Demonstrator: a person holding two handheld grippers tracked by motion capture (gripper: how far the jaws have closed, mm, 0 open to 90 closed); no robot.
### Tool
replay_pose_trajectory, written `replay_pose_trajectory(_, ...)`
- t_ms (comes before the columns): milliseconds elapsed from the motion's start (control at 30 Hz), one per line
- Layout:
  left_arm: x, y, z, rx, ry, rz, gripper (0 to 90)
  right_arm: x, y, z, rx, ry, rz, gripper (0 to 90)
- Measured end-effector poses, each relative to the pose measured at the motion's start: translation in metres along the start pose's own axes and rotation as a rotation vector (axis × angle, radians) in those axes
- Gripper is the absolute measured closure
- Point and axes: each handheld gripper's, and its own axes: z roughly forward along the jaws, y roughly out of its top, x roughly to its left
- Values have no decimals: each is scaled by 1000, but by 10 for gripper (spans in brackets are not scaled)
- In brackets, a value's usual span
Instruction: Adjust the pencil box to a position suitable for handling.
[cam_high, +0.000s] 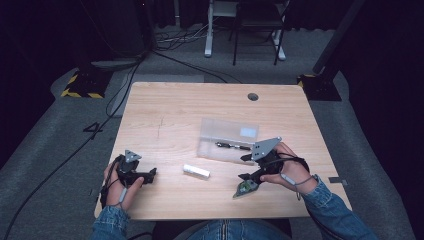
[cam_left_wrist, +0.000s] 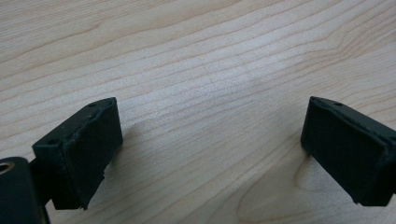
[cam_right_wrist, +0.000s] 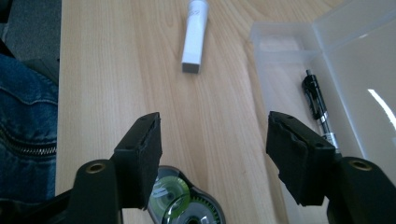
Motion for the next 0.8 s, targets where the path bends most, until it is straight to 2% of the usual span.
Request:
replay_pose_trajectory(433,0,0,0,1,0,5,55,5,-19,3,42,37,6,334)
replay_pose_trajectory(567,0,0,0,2,0,5,55,6,-26,8,75,50,41,301)
replay_pose_trajectory(800,0,0,0,1,-1,6,55,5,-38,17,114,53,53,286)
